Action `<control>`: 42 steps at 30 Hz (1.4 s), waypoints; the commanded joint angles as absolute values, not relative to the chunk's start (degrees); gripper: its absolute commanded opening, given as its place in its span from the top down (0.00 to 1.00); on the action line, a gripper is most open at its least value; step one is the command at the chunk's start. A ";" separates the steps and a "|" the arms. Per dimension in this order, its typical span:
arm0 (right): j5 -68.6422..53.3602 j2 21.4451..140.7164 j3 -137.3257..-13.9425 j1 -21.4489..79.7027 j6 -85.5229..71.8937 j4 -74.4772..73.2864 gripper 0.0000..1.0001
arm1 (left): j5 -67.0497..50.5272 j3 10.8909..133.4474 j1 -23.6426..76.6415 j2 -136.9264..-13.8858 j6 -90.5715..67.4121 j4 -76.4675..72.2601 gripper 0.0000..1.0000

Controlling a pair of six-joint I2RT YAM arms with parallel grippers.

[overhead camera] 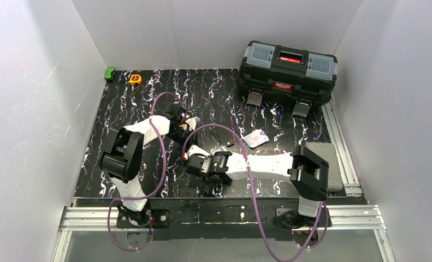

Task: Put the credit cards into the card holder
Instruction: Insert the credit card into the card holder.

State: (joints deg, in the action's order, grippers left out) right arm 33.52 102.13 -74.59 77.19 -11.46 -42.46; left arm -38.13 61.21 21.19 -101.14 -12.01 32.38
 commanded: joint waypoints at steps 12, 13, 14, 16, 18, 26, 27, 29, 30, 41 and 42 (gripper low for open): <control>19.80 95.87 -70.82 62.54 -19.22 -36.67 0.99 | -39.61 60.84 21.56 -98.75 -9.22 33.97 1.00; 17.45 95.10 -70.12 61.72 -19.37 -35.42 0.99 | -39.64 60.79 21.58 -98.85 -8.96 34.01 1.00; 14.52 94.09 -69.17 60.67 -19.45 -33.81 0.99 | -39.72 60.77 21.58 -98.90 -8.36 34.01 1.00; 8.00 91.55 -67.21 57.54 -19.91 -30.37 0.99 | -39.40 60.60 21.69 -98.77 -7.22 34.01 1.00; 1.44 88.60 -65.13 53.47 -20.69 -26.36 0.99 | -39.05 60.30 21.77 -98.52 -5.94 33.97 1.00; -14.13 86.29 -57.51 44.94 -27.80 -8.65 0.99 | -34.92 58.96 22.13 -98.60 -1.86 33.96 1.00; -15.32 86.83 -56.50 44.53 -29.17 -6.62 0.99 | -34.40 58.75 22.15 -98.52 -1.43 33.74 1.00; -19.17 88.26 -54.49 43.67 -31.52 -1.43 0.99 | -33.80 58.33 22.23 -98.36 -0.49 33.09 1.00; -20.85 89.00 -53.65 43.27 -32.55 0.96 0.99 | -33.58 58.13 22.25 -98.24 -0.25 32.79 1.00; -24.60 93.37 -46.95 42.41 -37.87 12.78 0.99 | -34.01 55.87 22.24 -97.11 3.30 31.31 1.00; -24.53 93.51 -47.00 42.37 -38.02 12.70 0.99 | -33.95 55.76 22.28 -97.12 3.34 31.29 1.00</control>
